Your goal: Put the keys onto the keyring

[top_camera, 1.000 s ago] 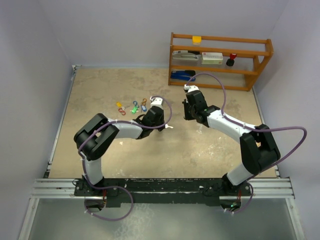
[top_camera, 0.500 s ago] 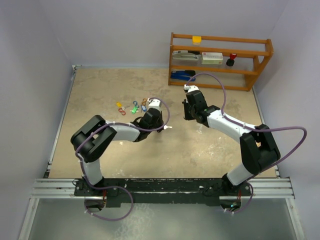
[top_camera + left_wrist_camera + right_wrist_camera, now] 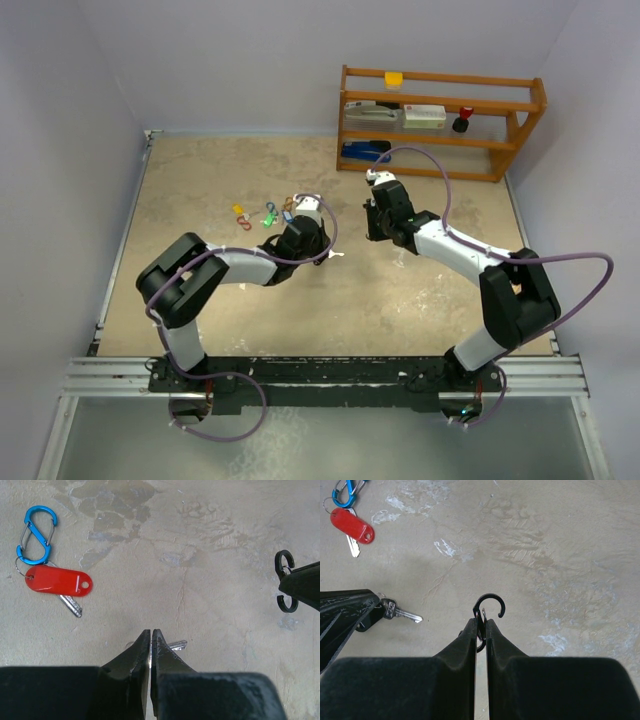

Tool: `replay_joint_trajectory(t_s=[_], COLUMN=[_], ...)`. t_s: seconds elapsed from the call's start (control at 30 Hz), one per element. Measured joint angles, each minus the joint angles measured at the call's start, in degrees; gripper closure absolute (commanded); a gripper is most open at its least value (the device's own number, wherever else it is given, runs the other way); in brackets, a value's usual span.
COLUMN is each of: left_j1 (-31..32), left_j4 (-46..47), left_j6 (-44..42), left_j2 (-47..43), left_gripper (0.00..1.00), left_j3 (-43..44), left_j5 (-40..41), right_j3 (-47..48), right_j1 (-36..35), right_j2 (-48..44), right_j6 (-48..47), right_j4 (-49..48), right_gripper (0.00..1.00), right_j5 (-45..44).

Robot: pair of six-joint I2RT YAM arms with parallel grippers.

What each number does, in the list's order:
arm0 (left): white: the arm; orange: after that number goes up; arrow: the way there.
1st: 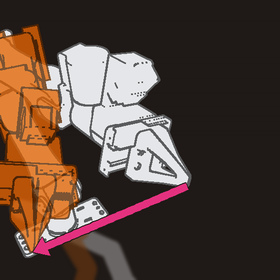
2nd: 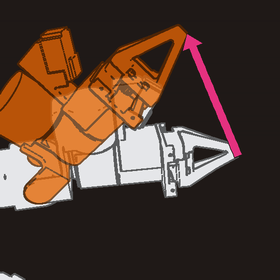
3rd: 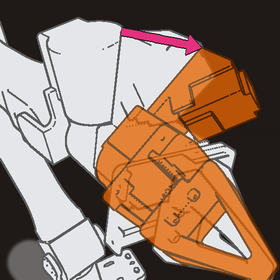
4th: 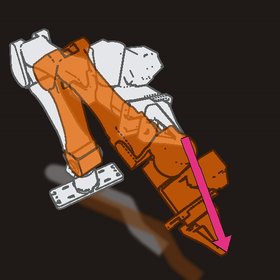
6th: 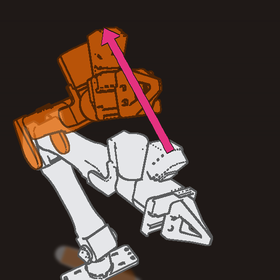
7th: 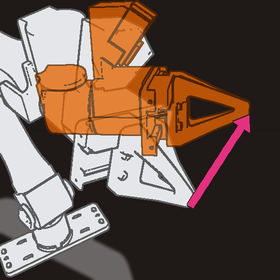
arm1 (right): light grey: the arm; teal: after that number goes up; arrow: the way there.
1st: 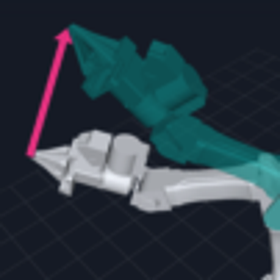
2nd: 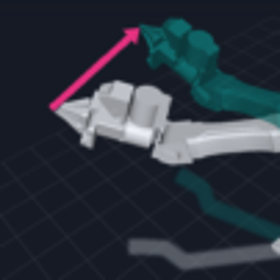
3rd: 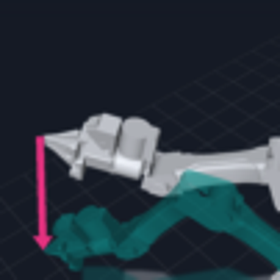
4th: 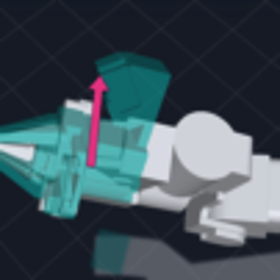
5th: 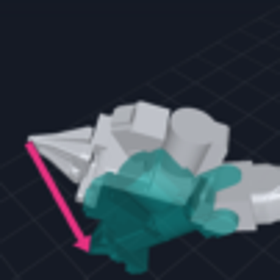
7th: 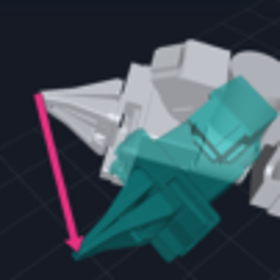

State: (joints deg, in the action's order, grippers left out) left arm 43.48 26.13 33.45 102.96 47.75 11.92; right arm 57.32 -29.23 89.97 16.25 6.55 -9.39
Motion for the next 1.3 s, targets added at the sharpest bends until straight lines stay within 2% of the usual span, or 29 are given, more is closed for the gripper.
replay_joint_trajectory(t_s=[0.07, 0.33, 0.47, 0.77, 0.97, 1.13, 1.3], left_j1=[0.0, 0.0, -0.6, -7.3, -8.3, -9.9, -11.4], left_j4=[0.0, -3.0, -5.8, -10.2, -11.7, -12.3, -13.1], left_j6=[0.0, 0.2, 1.8, 7.0, 8.4, 9.7, 11.0], left_j2=[0.0, -0.8, -2.4, -7.5, -7.6, -8.2, -10.2], left_gripper=[0.98, 0.77, 0.68, 0.65, 0.65, 0.54, 0.51], left_j3=[0.0, 0.0, 0.0, -1.6, -2.7, -5.2, -6.9], left_j5=[0.0, 3.1, 6.7, 9.6, 9.5, 9.5, 10.0], right_j3=[0.0, 1.3, 4.2, 9.9, 13.5, 16.7, 17.9], right_j1=[0.0, -0.4, -3.0, -10.9, -12.8, -14.1, -15.2], right_j2=[0.0, 1.3, 4.7, 11.9, 15.4, 19.2, 21.4], right_j6=[0.0, -0.3, -1.2, -4.9, -7.3, -8.8, -9.7], right_j4=[0.0, 0.0, 0.7, 2.6, 4.4, 5.4, 6.3], right_gripper=[1.0, 1.0, 1.0, 1.0, 1.0, 1.0, 1.0], right_j5=[0.0, 0.8, 1.3, -0.8, -3.1, -4.7, -6.2])
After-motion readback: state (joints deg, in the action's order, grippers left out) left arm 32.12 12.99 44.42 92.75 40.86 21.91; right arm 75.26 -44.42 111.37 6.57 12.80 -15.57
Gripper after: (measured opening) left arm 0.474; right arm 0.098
